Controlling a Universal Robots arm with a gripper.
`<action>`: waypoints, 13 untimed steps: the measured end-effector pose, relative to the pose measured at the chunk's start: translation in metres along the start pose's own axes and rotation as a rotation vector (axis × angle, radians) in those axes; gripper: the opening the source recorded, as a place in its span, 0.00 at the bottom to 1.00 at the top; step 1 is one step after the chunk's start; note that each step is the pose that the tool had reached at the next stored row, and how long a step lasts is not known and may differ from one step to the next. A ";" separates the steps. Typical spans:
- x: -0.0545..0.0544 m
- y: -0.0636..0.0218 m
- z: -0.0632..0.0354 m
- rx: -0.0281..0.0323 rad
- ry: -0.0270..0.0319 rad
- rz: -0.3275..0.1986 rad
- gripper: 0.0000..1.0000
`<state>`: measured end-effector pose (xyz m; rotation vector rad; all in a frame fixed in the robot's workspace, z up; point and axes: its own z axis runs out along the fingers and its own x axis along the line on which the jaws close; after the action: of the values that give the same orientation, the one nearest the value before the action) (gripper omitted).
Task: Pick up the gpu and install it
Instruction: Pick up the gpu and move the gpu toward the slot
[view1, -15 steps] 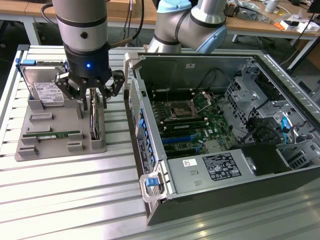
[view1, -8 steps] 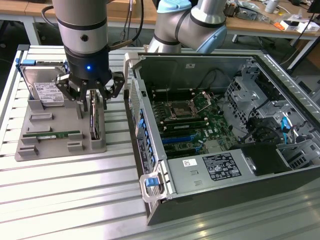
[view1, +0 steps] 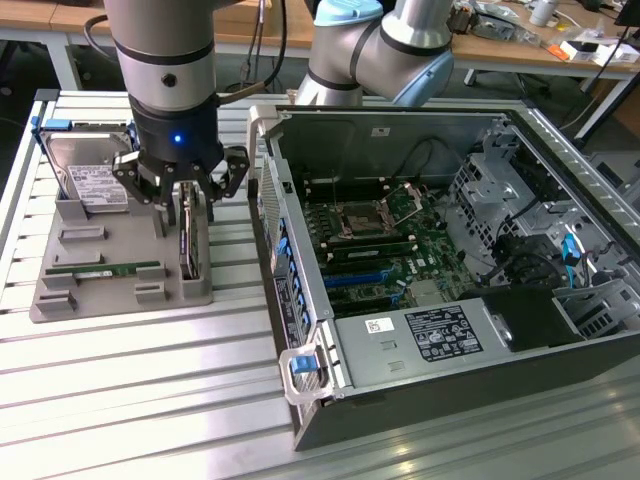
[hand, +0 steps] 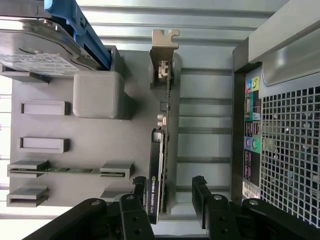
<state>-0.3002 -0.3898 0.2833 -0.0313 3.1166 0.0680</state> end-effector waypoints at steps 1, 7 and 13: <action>0.000 -0.0001 0.0007 0.0000 0.0000 0.000 0.50; 0.000 -0.0003 0.0039 0.0000 0.0000 0.000 0.50; 0.000 -0.0006 0.0072 0.0000 0.0000 0.000 0.50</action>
<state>-0.3002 -0.3901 0.2761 -0.0314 3.1166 0.0680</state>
